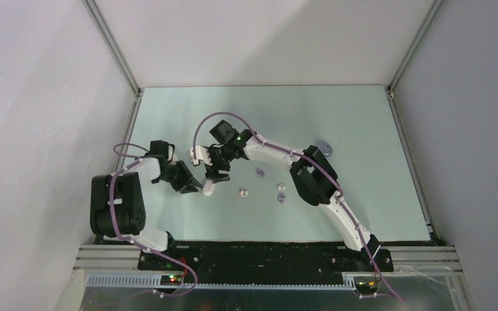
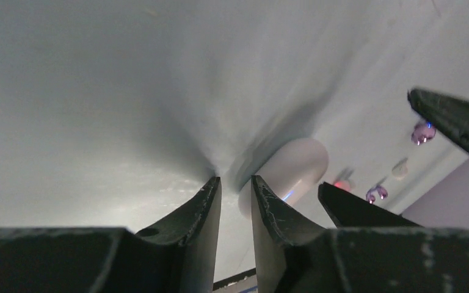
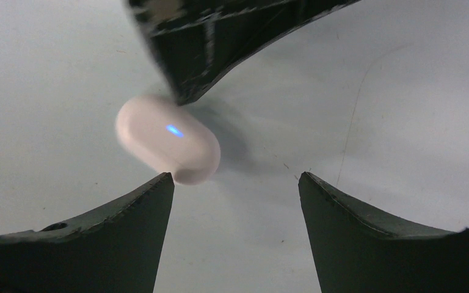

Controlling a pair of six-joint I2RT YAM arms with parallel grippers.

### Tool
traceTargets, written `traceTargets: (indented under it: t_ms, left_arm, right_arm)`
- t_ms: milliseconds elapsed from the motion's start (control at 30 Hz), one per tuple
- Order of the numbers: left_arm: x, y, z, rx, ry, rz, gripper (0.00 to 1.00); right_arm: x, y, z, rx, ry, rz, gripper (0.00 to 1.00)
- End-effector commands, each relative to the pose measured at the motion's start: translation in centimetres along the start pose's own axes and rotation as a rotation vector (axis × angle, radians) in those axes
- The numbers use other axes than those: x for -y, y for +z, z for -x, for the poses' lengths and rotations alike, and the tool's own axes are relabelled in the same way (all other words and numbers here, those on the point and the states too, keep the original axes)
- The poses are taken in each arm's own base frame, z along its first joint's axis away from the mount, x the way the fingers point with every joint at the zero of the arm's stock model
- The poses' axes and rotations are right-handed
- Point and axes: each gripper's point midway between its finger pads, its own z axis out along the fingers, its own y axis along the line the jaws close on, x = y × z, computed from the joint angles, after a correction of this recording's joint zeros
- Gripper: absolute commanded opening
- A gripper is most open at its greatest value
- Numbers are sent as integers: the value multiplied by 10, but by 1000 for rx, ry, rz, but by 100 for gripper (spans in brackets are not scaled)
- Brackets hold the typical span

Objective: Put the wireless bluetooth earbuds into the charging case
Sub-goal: Adjust the charging case at the center of the board.

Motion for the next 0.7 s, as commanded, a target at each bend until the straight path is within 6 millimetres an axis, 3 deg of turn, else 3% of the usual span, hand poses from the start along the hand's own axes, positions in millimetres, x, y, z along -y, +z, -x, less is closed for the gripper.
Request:
traceTargets:
  t_ms: [0,100,167,200,233,267,300,333,467,567,667]
  left_arm:
    - [16,15,-37,-85,98,-41,30]
    - [42,22,-46,-133,213,-81,30]
    - [60,28,-58,-182,300,-97,32]
    - [70,28,-55,-177,328,-108,33]
    - [69,28,-59,-197,337,-88,33]
    - [74,26,-55,-185,350,-87,34]
    - [70,21,-52,-173,349,-61,36]
    - [70,18,-49,-163,364,-54,38]
    - [56,-5,-44,-145,359,-4,44]
    - [46,-24,-41,-127,346,31,49]
    - [42,-38,-31,-76,334,41,57]
  right_arm:
    - [15,-10,2,-22,104,-84,80]
    - [28,-45,-4,-61,206,-156,81]
    - [32,-71,-11,-67,303,-190,81]
    - [28,-77,-18,-77,335,-188,81]
    - [32,-96,-16,-64,367,-214,81]
    - [25,-99,-25,-77,395,-207,81]
    - [26,-114,-20,-65,398,-229,81]
    - [16,-114,-30,-82,417,-213,81]
    - [-12,-118,-29,-72,429,-168,79]
    - [-27,-102,-23,-55,435,-126,76]
    - [-28,-82,-19,-51,408,-135,76]
